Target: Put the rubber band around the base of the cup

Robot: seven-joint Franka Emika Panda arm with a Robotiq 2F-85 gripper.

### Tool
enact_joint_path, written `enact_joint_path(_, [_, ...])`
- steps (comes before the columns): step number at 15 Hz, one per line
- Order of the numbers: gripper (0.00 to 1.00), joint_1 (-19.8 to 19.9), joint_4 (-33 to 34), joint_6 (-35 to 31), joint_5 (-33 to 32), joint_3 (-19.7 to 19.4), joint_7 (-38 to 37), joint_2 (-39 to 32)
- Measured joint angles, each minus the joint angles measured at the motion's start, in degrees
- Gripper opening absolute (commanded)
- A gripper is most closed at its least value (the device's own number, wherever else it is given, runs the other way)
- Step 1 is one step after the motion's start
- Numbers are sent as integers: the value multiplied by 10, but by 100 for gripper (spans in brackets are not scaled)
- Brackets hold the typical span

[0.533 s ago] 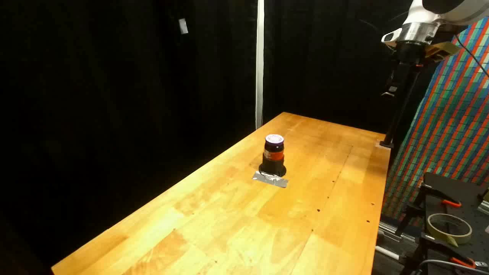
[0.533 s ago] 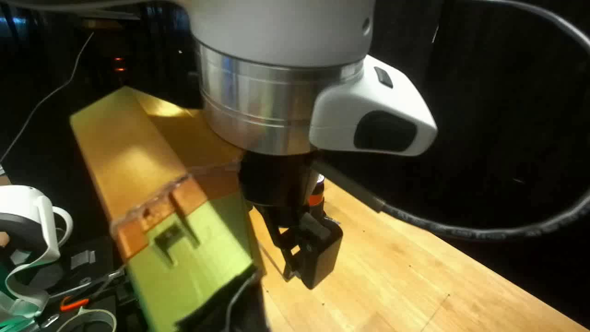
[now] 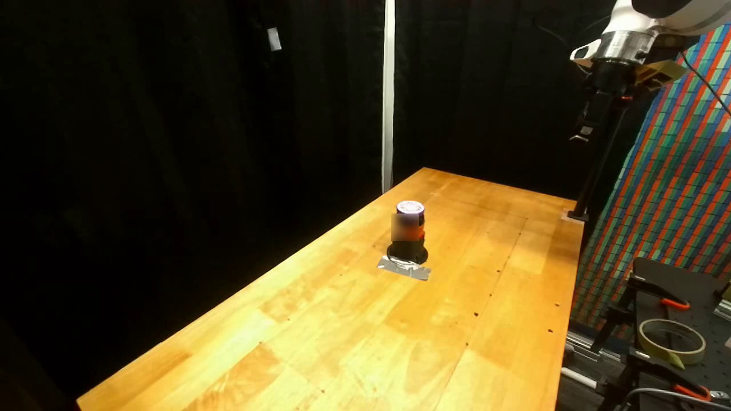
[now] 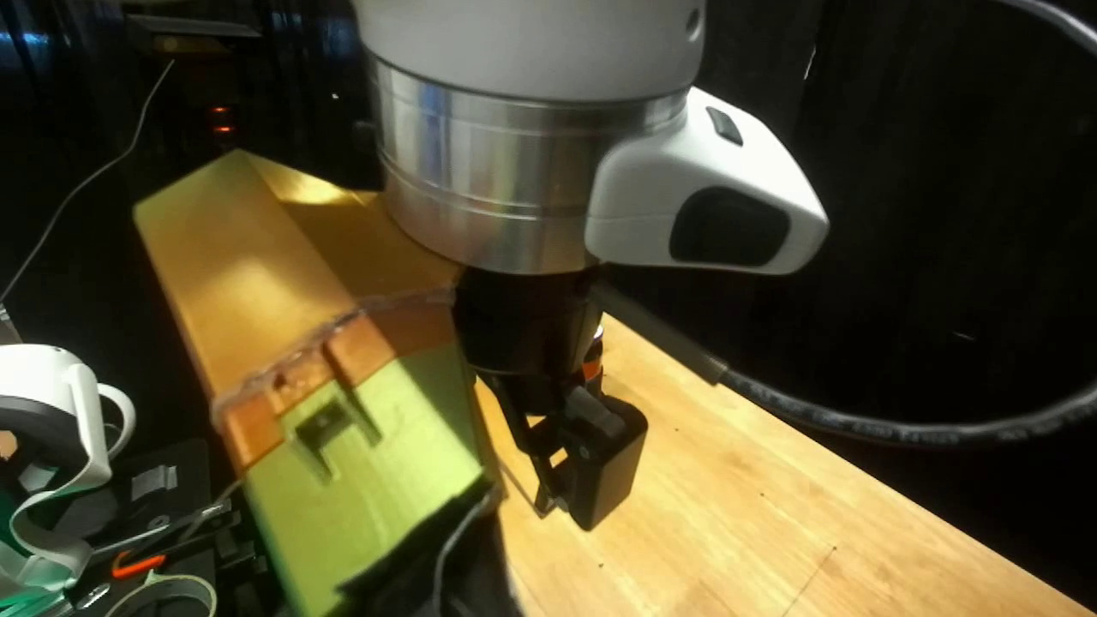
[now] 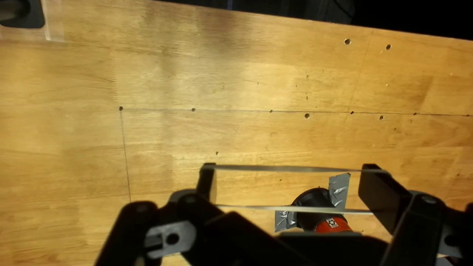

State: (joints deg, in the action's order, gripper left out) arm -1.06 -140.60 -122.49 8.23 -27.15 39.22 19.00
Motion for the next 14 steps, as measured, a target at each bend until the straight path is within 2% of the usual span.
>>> enact_joint_path(2, [100,10,6,4,0,19,-7,-7])
enact_joint_path(4, [100,12,37,11,-2,56,-36,-31])
enact_joint_path(9, [100,9,188,87,-67,172,-187,-149])
enact_joint_path(12, [100,5,281,137,-82,217,-243,-228])
enact_joint_path(14, [100,2,340,146,-82,238,-259,-284])
